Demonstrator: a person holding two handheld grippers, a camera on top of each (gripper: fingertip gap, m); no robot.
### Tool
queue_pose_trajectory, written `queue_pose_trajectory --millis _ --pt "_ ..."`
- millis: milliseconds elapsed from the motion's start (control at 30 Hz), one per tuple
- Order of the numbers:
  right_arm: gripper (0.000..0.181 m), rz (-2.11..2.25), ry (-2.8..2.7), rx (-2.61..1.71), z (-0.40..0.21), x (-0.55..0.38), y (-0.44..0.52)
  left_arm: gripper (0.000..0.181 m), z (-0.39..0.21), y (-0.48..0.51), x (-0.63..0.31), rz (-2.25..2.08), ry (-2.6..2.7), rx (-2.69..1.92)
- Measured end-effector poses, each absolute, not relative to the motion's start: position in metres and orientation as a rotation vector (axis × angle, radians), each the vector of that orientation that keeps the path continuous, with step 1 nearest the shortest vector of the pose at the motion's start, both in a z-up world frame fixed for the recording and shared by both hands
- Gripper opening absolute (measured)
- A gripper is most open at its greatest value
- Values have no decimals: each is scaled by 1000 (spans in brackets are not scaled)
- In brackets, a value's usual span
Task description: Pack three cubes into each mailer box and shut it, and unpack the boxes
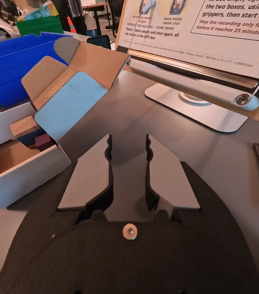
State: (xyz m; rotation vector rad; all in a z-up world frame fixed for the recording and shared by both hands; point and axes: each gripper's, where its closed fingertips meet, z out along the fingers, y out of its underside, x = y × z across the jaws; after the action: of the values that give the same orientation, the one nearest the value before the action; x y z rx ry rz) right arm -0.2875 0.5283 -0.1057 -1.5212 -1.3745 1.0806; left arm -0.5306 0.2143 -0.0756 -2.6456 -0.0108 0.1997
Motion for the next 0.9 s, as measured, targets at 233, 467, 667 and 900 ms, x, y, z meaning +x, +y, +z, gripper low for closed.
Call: queue_pose_trajectory --millis 233,467,667,900 --pt "40 1062 -1389 -1522 -108 -287 527 42 -105 203 -559 84 -223 -2814" --pt "43 1054 -1426 -1550 -114 -289 521 61 -123 171 -585 68 -237 -2884" --pt "36 1091 -1362 -1514 -104 -286 522 61 -130 178 -614 164 -80 -2830" --pt "37 1071 -1348 -1439 -96 -289 516 59 -128 161 -633 272 44 -2937"
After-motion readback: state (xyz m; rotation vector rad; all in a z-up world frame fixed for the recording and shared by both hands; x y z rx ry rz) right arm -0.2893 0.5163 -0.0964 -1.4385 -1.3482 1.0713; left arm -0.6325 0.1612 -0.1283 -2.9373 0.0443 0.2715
